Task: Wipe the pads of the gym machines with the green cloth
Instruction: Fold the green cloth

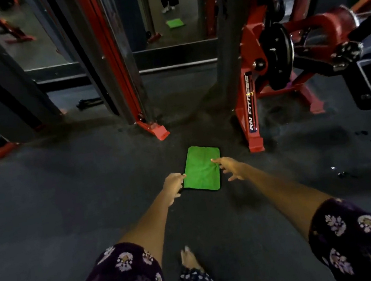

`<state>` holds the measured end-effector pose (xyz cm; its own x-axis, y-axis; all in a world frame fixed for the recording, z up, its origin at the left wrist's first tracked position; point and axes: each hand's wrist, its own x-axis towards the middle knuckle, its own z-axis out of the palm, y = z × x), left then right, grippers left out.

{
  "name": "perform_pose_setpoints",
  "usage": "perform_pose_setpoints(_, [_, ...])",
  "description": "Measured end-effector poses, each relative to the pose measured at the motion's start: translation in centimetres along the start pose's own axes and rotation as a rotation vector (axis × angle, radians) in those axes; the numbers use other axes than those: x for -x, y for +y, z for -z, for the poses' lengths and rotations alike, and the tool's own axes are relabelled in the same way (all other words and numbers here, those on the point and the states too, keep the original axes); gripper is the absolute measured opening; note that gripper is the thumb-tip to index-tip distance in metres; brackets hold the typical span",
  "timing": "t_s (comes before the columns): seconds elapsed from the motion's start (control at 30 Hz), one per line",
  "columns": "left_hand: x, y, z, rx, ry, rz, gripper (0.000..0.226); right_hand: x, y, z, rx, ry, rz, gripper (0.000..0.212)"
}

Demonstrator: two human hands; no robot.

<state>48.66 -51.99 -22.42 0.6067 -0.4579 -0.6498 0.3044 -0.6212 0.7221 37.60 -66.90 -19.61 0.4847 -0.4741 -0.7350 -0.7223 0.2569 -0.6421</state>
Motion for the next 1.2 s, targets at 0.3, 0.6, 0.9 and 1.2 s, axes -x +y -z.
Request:
perform_pose_setpoints(0.3, [-18.7, 5.9, 0.1, -0.107, -0.013, -0.040, 0.039, -17.4, -5.2, 0.3, 0.018, 0.054, -0.023, 0.042])
perform_pose_setpoints(0.6, [-34.5, 4.0, -3.0, -0.292, -0.121, 0.117, 0.032, -33.1, -3.7, -1.6, 0.145, 0.000, -0.140, 0.040])
perform_pose_setpoints(0.9, [-49.9, -8.8, -8.3, -0.404, -0.158, 0.189, 0.032, -50.9, 7.6, -5.0, 0.287, -0.054, -0.165, 0.037])
perform_pose_setpoints(1.2, [-67.6, -24.0, -13.5, -0.864, -0.300, -0.025, 0.037, -68.7, 21.5, -11.6, 0.789, -0.199, -0.012, 0.042])
